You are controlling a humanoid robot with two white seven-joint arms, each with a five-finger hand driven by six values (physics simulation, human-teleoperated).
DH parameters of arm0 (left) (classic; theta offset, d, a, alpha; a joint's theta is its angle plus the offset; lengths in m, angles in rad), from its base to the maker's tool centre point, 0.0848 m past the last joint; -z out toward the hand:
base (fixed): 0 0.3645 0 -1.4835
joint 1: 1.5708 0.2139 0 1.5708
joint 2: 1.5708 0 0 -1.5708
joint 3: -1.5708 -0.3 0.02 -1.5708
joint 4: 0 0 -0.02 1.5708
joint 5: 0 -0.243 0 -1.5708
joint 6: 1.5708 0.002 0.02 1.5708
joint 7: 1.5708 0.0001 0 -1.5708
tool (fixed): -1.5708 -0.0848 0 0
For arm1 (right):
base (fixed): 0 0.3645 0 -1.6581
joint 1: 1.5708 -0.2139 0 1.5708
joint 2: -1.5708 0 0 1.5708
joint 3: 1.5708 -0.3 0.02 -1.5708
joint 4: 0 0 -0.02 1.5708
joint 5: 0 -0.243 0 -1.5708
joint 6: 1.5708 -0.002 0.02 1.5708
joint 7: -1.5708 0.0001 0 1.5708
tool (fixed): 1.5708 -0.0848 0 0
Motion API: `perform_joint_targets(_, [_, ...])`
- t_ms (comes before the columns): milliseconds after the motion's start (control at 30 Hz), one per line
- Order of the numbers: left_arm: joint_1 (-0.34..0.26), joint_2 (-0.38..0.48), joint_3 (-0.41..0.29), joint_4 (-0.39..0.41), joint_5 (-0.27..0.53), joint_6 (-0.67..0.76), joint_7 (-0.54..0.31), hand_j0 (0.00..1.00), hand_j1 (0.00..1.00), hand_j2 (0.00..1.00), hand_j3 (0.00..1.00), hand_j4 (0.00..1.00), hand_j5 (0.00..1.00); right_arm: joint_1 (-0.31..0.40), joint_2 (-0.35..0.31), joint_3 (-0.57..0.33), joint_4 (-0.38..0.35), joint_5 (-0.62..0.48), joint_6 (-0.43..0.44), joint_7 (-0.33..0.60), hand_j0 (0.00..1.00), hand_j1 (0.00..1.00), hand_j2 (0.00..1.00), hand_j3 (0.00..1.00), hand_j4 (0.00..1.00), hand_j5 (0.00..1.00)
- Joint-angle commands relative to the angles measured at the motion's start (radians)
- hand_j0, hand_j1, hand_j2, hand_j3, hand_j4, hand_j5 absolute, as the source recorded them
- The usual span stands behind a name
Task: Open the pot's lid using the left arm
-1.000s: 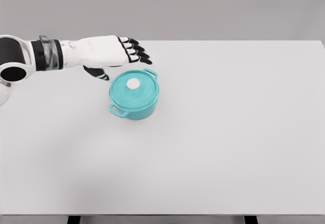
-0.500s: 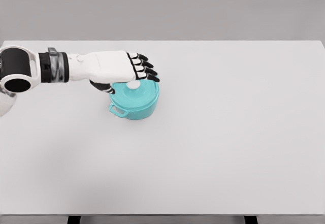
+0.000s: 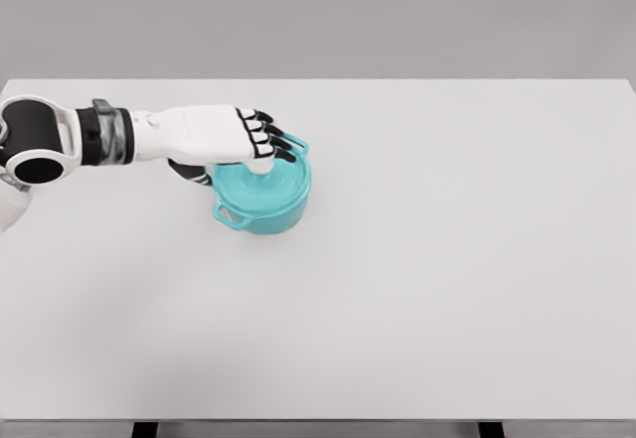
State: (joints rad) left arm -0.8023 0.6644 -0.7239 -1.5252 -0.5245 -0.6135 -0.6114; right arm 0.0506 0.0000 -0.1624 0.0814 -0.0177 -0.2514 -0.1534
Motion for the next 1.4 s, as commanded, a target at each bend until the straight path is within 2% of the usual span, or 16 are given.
perform_joint_targets(0, [0.000, -0.002, 0.005, 0.011, -0.002, 0.003, 0.001, 1.00, 1.00, 1.00, 1.00, 1.00, 1.00, 0.000, 0.000, 0.000, 0.000, -0.001, 0.000, 0.000, 1.00, 1.00, 1.00, 1.00, 1.00, 1.00])
perform_joint_targets(233, [-0.014, -0.055, 0.008, 0.011, -0.002, 0.003, 0.001, 1.00, 1.00, 1.00, 1.00, 1.00, 1.00, 0.000, 0.000, 0.000, 0.000, -0.001, 0.000, 0.000, 1.00, 1.00, 1.00, 1.00, 1.00, 1.00])
perform_joint_targets(467, [-0.015, -0.057, 0.006, 0.013, -0.020, 0.003, 0.001, 1.00, 1.00, 1.00, 1.00, 1.00, 1.00, 0.000, 0.000, 0.000, 0.000, -0.001, 0.000, 0.000, 1.00, 1.00, 1.00, 1.00, 1.00, 1.00])
perform_joint_targets(600, [-0.012, -0.075, 0.006, 0.019, -0.069, 0.003, 0.001, 1.00, 1.00, 1.00, 1.00, 1.00, 1.00, 0.000, 0.000, 0.000, 0.000, -0.001, 0.000, 0.000, 1.00, 1.00, 1.00, 1.00, 1.00, 1.00])
perform_joint_targets(667, [-0.014, -0.101, 0.006, 0.072, -0.101, 0.003, 0.001, 1.00, 1.00, 1.00, 1.00, 1.00, 1.00, 0.000, 0.000, 0.000, 0.000, -0.001, 0.000, 0.000, 1.00, 1.00, 1.00, 1.00, 1.00, 1.00])
perform_joint_targets(700, [-0.012, -0.106, 0.005, 0.074, -0.114, 0.003, 0.001, 1.00, 1.00, 1.00, 1.00, 1.00, 1.00, 0.000, 0.000, 0.000, 0.000, -0.001, 0.000, 0.000, 1.00, 1.00, 1.00, 1.00, 1.00, 1.00])
perform_joint_targets(867, [-0.012, -0.108, 0.005, 0.077, -0.117, 0.003, 0.001, 0.90, 0.90, 0.90, 0.90, 0.90, 0.90, 0.000, 0.000, 0.000, 0.000, -0.001, 0.000, 0.000, 1.00, 1.00, 1.00, 1.00, 1.00, 1.00])
perform_joint_targets(967, [-0.012, -0.109, 0.006, 0.079, -0.117, 0.003, 0.001, 0.88, 0.88, 0.88, 0.88, 0.88, 0.88, 0.000, 0.000, 0.000, 0.000, -0.001, 0.000, 0.000, 1.00, 1.00, 1.00, 1.00, 1.00, 1.00])
perform_joint_targets(1367, [-0.005, -0.120, 0.003, 0.077, -0.140, 0.003, 0.001, 0.88, 0.88, 0.88, 0.88, 0.88, 0.88, 0.000, 0.000, 0.000, 0.000, -0.001, 0.000, 0.000, 1.00, 1.00, 1.00, 1.00, 1.00, 1.00])
